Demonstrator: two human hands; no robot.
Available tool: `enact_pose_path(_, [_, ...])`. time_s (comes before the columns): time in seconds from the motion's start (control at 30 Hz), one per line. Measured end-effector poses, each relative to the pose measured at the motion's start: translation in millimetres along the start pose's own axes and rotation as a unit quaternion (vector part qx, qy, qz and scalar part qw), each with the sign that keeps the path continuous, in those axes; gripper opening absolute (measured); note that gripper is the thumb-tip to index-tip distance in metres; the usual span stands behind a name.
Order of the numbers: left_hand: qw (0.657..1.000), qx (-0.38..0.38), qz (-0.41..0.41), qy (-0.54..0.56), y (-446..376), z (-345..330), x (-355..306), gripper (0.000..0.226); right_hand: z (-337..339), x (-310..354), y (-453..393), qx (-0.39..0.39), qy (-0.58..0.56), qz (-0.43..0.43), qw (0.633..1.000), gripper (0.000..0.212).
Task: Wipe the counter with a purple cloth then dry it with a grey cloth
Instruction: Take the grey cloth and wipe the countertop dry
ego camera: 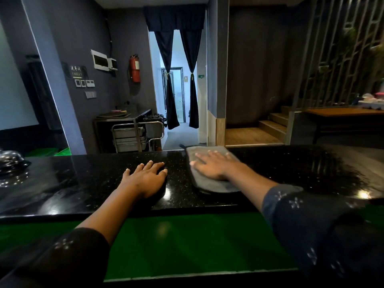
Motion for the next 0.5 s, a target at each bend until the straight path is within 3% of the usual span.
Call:
enact_pose_path(0.23, [1.0,-0.009,-0.011,0.001,2.4,-1.2,1.7,0.054,-15.6,-0.5,95.8,0.016,0.008,0.071,0.997,0.063])
enact_pose_path(0.37, [1.0,-0.011,-0.008,0.013,2.5,-2.4,0.0,0.055,-12.1,-3.1,91.4,0.02,0.003,0.034,0.999,0.062])
enact_pose_path(0.5, [1.0,-0.005,-0.014,0.01,4.2,-0.6,-0.5,0.055,-5.5,27.5,43.5,0.006,-0.016,-0.057,0.998,0.067])
Point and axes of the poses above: each hand's wrist, its own y-axis away from the middle knuckle, its own z-axis out of the back of the hand, x = y × z, the point moved 1 cm from there along -y, towards the middle knuckle, and after that the axes turned 7 degrees about x, right-handed, at the moved point
